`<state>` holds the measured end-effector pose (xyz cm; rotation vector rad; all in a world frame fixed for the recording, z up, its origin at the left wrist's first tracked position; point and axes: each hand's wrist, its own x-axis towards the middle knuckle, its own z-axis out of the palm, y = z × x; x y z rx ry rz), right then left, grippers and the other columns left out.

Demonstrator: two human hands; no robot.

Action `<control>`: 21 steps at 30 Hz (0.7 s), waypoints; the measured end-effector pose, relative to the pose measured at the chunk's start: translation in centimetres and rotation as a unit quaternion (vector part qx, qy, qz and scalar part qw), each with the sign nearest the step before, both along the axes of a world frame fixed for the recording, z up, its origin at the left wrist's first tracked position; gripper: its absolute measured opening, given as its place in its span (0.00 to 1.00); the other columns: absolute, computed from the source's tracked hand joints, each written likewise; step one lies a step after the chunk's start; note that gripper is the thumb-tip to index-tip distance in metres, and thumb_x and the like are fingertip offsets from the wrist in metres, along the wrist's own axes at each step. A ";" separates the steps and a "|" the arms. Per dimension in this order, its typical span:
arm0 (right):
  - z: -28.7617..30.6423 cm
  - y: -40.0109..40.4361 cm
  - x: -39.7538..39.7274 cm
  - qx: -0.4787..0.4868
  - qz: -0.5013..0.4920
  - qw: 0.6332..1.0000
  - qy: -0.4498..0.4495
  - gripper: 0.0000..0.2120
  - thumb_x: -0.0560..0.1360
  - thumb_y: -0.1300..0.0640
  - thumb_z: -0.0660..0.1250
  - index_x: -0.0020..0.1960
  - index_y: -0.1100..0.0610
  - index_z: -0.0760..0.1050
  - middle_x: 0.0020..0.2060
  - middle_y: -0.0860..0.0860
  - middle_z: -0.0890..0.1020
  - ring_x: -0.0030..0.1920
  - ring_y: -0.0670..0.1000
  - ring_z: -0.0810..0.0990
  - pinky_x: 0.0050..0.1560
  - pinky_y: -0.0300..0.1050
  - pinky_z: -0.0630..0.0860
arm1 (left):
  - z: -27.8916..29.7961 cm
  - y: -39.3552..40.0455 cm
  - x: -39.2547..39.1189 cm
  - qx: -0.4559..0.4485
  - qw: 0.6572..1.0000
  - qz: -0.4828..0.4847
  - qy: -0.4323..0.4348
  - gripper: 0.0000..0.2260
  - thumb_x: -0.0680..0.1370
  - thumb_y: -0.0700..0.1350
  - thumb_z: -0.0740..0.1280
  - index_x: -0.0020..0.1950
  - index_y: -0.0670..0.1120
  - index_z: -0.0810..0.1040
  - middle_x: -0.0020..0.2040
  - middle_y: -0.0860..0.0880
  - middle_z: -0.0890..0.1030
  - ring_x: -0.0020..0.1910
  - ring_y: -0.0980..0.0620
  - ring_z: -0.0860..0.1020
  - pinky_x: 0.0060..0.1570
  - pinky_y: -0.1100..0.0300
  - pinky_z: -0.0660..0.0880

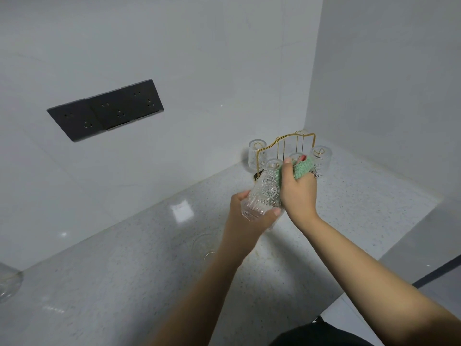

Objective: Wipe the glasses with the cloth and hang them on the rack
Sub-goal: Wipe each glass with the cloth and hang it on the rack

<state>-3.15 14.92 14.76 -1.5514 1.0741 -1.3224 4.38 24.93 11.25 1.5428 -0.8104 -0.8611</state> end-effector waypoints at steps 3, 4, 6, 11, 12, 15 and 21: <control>0.0 0.2 -0.2 0.011 0.021 0.999 -0.041 0.21 0.79 0.56 0.59 0.28 0.52 0.61 0.23 0.45 0.67 0.23 0.41 0.66 0.29 0.41 0.63 | 0.7 0.0 0.3 -0.028 0.983 -0.035 0.180 0.23 0.65 0.56 0.76 0.54 0.46 0.76 0.51 0.44 0.82 0.48 0.46 0.83 0.48 0.50 0.83; -0.1 0.1 -0.3 0.012 0.027 0.998 -0.062 0.21 0.79 0.56 0.59 0.28 0.52 0.61 0.23 0.44 0.66 0.24 0.41 0.66 0.29 0.41 0.62 | 1.1 0.1 0.3 -0.032 0.954 -0.060 0.291 0.18 0.71 0.54 0.73 0.55 0.45 0.77 0.50 0.42 0.82 0.46 0.45 0.83 0.47 0.51 0.83; 0.0 0.0 -0.4 0.008 0.032 0.996 -0.085 0.21 0.79 0.57 0.59 0.28 0.51 0.61 0.21 0.43 0.65 0.24 0.41 0.65 0.28 0.38 0.61 | 1.3 0.3 0.5 -0.020 0.908 -0.104 0.405 0.20 0.78 0.56 0.64 0.62 0.43 0.76 0.49 0.40 0.83 0.43 0.46 0.84 0.43 0.53 0.83; 0.2 -0.2 -0.3 -0.001 0.003 0.999 -0.043 0.22 0.79 0.57 0.58 0.27 0.52 0.61 0.22 0.46 0.66 0.21 0.41 0.67 0.23 0.33 0.59 | 0.7 -0.2 -0.2 -0.009 0.988 -0.030 0.152 0.27 0.71 0.59 0.72 0.65 0.48 0.71 0.58 0.44 0.81 0.50 0.48 0.84 0.48 0.51 0.83; 0.2 -0.1 -0.2 -0.005 0.006 0.999 -0.034 0.22 0.79 0.57 0.58 0.26 0.52 0.61 0.22 0.46 0.66 0.21 0.41 0.68 0.23 0.33 0.59 | 0.4 -0.3 -0.3 -0.010 0.997 -0.008 0.078 0.28 0.69 0.56 0.75 0.65 0.48 0.70 0.58 0.46 0.80 0.52 0.49 0.83 0.49 0.50 0.82; 0.1 -0.1 -0.2 0.000 0.015 0.999 -0.030 0.22 0.79 0.56 0.58 0.27 0.52 0.61 0.22 0.46 0.67 0.22 0.41 0.67 0.26 0.39 0.62 | 0.3 -0.5 -0.1 -0.019 0.992 0.004 0.124 0.23 0.69 0.52 0.76 0.60 0.47 0.73 0.54 0.46 0.81 0.49 0.48 0.84 0.48 0.50 0.83; 0.3 -0.5 -0.4 0.012 0.022 0.997 -0.074 0.20 0.79 0.57 0.58 0.28 0.53 0.62 0.23 0.47 0.67 0.22 0.40 0.66 0.25 0.35 0.61 | 0.8 -0.5 -0.1 -0.015 0.923 -0.083 0.374 0.25 0.77 0.60 0.62 0.67 0.44 0.74 0.54 0.42 0.83 0.44 0.46 0.84 0.44 0.55 0.83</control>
